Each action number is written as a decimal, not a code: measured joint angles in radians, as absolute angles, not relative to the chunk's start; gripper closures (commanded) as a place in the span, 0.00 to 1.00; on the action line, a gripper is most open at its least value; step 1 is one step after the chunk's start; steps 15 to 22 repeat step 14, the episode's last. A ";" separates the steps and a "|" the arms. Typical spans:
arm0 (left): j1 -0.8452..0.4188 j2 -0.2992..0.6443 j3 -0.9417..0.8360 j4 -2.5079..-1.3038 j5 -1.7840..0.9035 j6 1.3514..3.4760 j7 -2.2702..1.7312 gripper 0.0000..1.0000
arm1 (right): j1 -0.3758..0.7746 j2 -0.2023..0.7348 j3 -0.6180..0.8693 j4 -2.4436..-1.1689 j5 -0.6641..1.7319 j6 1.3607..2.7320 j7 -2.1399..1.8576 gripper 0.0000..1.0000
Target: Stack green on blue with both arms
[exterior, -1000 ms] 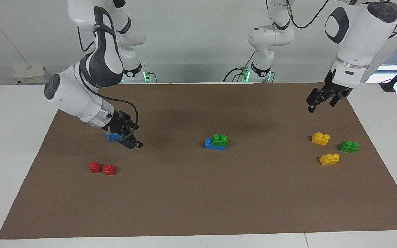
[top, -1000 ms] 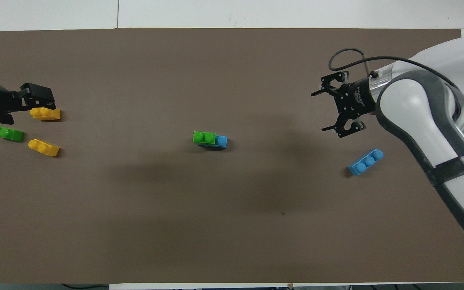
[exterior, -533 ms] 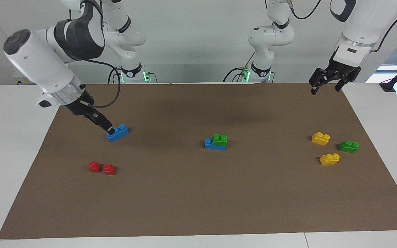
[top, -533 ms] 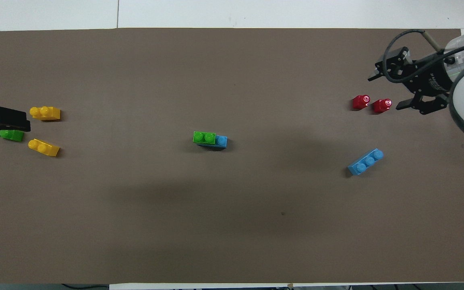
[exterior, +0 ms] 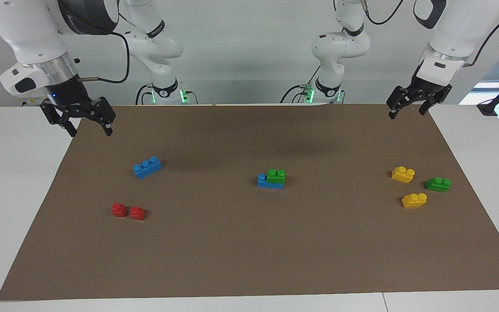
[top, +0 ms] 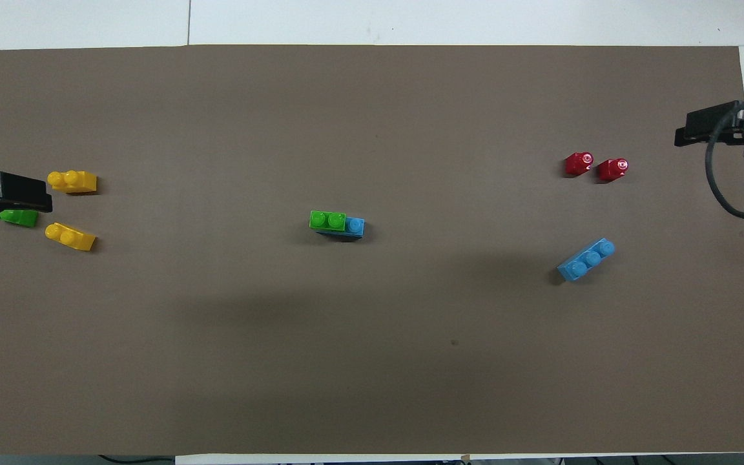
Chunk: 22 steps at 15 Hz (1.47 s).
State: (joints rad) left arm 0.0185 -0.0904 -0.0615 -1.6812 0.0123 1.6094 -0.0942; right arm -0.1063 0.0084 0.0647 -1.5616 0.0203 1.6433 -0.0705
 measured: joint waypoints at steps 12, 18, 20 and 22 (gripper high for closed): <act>0.019 -0.089 -0.061 -1.681 -0.013 1.610 -0.094 0.00 | -0.082 -0.003 0.077 -1.585 0.010 1.612 -0.068 0.00; 0.019 -0.089 -0.061 -1.681 -0.013 1.610 -0.094 0.00 | -0.082 -0.003 0.077 -1.589 0.010 1.611 -0.054 0.00; 0.019 -0.089 -0.061 -1.681 -0.013 1.610 -0.094 0.00 | -0.082 -0.003 0.077 -1.589 0.010 1.611 -0.054 0.00; 0.019 -0.089 -0.061 -1.681 -0.013 1.610 -0.094 0.00 | -0.082 -0.003 0.077 -1.589 0.010 1.611 -0.054 0.00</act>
